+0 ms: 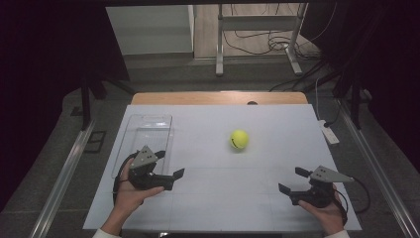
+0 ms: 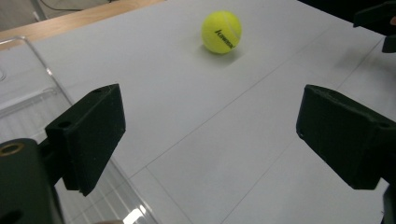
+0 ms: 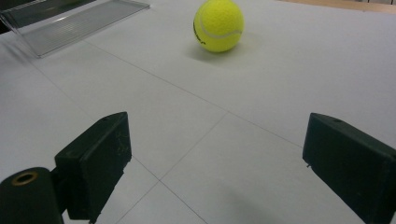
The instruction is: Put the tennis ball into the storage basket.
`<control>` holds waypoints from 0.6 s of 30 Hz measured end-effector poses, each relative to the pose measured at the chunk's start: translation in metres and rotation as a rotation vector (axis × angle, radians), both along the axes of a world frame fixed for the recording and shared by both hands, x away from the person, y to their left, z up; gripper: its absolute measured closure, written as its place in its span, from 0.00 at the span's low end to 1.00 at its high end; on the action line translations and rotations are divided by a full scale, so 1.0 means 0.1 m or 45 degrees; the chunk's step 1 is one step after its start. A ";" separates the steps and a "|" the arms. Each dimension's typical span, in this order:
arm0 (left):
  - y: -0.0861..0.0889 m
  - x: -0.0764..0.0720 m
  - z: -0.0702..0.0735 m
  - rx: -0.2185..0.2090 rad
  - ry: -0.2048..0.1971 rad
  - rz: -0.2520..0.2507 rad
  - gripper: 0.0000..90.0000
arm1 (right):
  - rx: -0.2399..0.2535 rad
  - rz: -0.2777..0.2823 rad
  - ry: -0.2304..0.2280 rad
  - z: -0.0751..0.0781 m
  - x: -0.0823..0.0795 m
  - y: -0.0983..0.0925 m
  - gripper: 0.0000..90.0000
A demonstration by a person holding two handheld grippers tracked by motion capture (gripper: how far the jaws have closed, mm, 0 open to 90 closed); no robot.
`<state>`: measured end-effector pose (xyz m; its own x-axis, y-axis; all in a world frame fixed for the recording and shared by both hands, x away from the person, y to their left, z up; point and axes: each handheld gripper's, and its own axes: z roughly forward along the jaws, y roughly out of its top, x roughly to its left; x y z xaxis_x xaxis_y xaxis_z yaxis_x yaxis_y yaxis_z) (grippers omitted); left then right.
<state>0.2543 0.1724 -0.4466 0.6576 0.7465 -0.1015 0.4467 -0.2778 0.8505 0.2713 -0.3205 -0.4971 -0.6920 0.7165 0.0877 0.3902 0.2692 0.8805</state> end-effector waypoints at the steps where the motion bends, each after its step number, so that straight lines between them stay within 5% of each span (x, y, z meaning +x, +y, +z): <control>1: -0.01 0.01 0.01 0.001 0.000 -0.004 0.10 | -0.001 -0.001 0.000 0.00 0.00 0.00 0.09; 18: -0.08 0.18 0.05 0.008 0.023 -0.029 0.10 | -0.003 -0.005 0.007 -0.02 0.00 -0.01 0.09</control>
